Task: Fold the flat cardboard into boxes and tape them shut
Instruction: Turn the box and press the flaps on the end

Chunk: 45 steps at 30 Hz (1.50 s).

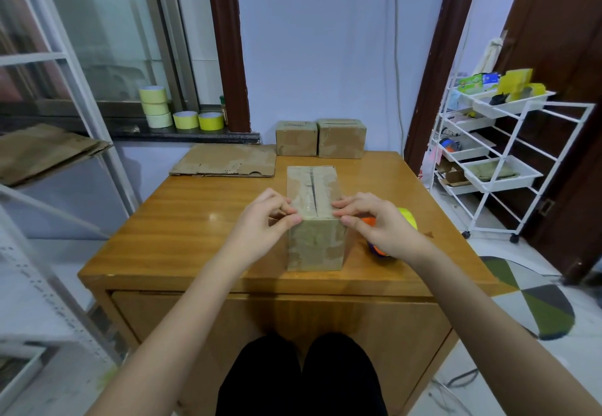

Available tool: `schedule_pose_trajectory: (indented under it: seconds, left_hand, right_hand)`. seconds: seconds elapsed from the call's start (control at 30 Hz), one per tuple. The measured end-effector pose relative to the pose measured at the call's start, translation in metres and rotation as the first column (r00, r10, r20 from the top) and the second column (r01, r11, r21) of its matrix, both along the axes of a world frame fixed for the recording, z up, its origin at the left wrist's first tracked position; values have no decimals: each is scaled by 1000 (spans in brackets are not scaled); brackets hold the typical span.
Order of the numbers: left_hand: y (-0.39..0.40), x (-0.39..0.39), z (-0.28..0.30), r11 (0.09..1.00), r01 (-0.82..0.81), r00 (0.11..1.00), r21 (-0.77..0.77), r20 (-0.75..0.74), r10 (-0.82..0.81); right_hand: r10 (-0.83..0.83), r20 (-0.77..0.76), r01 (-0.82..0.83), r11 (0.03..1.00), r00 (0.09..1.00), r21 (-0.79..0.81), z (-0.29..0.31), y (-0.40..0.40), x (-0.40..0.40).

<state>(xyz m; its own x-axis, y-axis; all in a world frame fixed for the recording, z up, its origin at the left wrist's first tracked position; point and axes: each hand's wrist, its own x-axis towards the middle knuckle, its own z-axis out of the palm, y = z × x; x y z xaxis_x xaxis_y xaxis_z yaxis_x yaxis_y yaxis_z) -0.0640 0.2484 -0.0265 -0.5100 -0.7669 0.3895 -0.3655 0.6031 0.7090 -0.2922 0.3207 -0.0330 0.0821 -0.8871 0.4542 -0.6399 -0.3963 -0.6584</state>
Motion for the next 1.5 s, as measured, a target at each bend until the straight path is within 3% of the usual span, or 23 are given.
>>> schedule_pose_trajectory:
  seconds: [0.13, 0.23, 0.33, 0.4, 0.5, 0.87, 1.2, 1.5]
  left_hand:
    - [5, 10, 5, 990, 58, 998, 127, -11, -57]
    - [19, 3, 4, 987, -71, 983, -144, 156, 93]
    - [36, -21, -7, 893, -58, 925, -446, 311, 216]
    - [43, -35, -15, 827, 8, 892, -562, 379, 249]
    - [40, -40, -24, 756, -9, 890, -655, 340, 305]
    - [34, -30, -27, 706, 34, 882, -707, 354, 312]
    - [32, -4, -24, 724, -107, 932, -681, 186, 312]
    - [6, 32, -16, 737, -250, 814, -628, 277, 511]
  right_hand:
    - [72, -13, -70, 992, 997, 102, 2, 5, -7]
    - [83, -56, -72, 983, 995, 170, 10, 4, -9]
    - [-11, -34, 16, 985, 999, 170, 23, -11, -3]
    - [-87, -26, 90, 985, 996, 148, 32, -26, 2]
    - [-131, -165, 157, 974, 978, 160, 44, -50, 12]
    - [-2, -587, 205, 938, 809, 279, 48, -124, 47]
    - [-99, -581, 329, 894, 808, 305, 53, -116, 31]
    - [-132, -518, 347, 873, 845, 344, 63, -89, 6]
